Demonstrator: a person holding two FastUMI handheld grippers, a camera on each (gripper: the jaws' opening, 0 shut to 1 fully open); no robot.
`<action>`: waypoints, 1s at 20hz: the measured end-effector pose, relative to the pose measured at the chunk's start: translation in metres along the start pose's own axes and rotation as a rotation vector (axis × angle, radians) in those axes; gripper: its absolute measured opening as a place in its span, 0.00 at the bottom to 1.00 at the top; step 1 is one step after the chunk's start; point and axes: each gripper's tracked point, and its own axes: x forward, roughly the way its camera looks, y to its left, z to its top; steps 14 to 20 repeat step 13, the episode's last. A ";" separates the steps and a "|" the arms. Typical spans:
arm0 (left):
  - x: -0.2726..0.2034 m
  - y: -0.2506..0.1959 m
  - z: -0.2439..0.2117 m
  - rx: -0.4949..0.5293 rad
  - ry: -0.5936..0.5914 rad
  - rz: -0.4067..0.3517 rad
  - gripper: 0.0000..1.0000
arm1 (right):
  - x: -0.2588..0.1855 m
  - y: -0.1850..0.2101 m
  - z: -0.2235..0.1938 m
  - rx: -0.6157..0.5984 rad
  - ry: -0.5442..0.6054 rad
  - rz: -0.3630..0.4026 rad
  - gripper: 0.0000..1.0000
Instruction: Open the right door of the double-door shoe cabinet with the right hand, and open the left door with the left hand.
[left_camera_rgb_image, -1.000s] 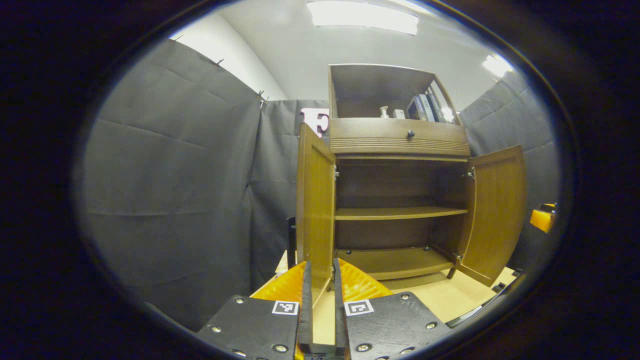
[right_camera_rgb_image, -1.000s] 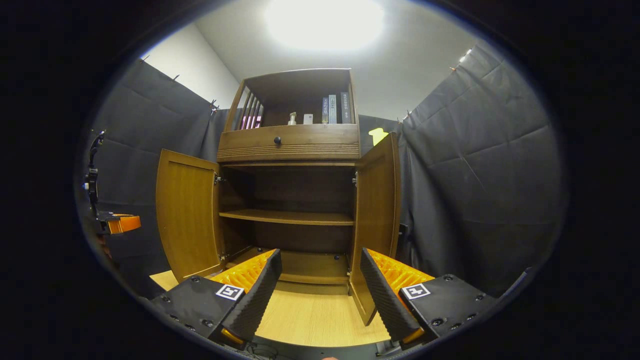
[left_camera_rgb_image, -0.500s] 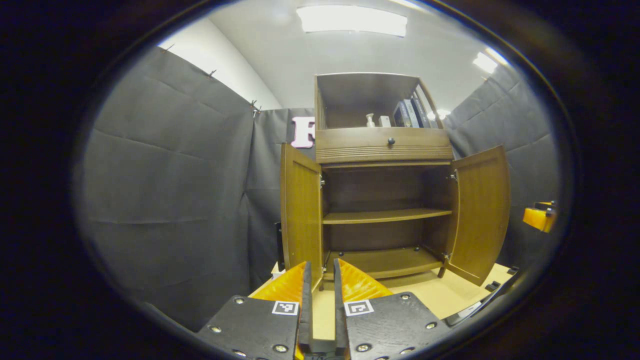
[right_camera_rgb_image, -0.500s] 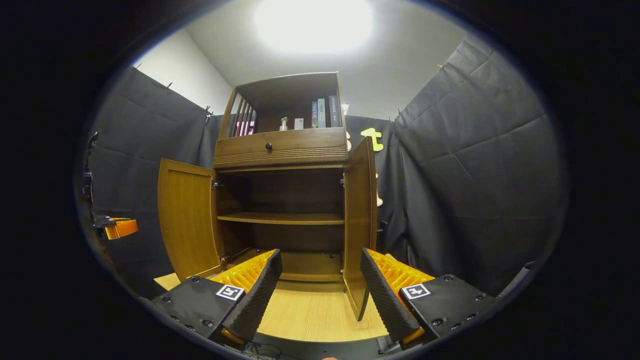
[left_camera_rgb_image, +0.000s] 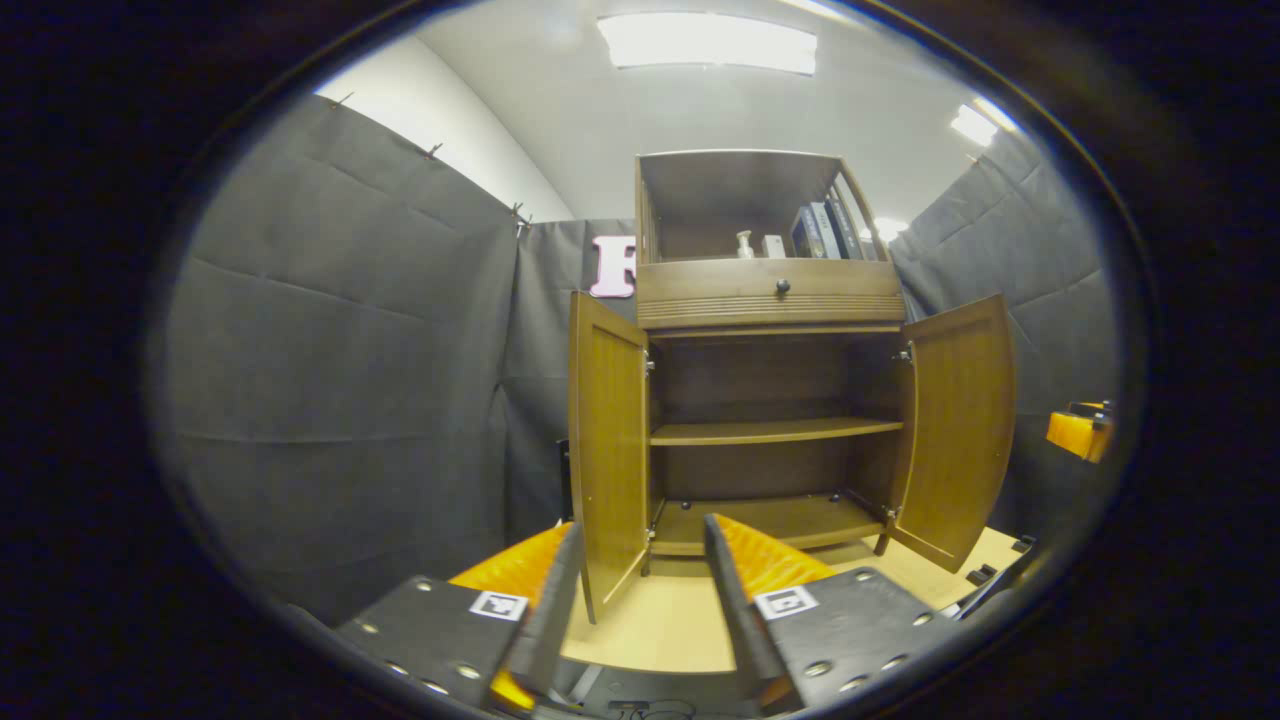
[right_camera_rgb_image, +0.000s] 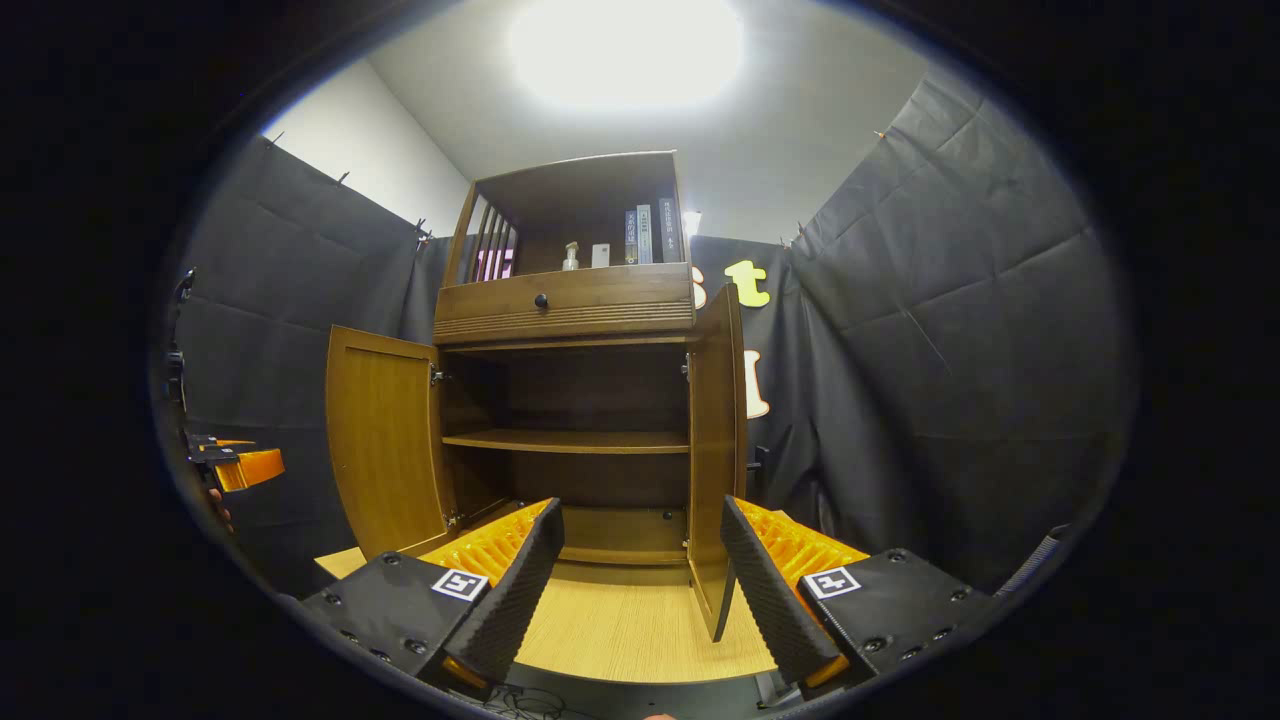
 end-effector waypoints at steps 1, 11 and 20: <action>-0.005 0.004 0.002 0.000 -0.005 0.012 0.77 | 0.000 0.000 0.001 -0.001 0.000 0.000 0.94; -0.010 0.010 0.008 -0.007 -0.030 0.030 0.99 | -0.005 -0.001 0.005 -0.006 -0.010 -0.004 0.94; -0.010 0.010 0.011 0.001 -0.041 0.029 0.99 | -0.004 -0.001 0.005 -0.008 -0.011 -0.005 0.94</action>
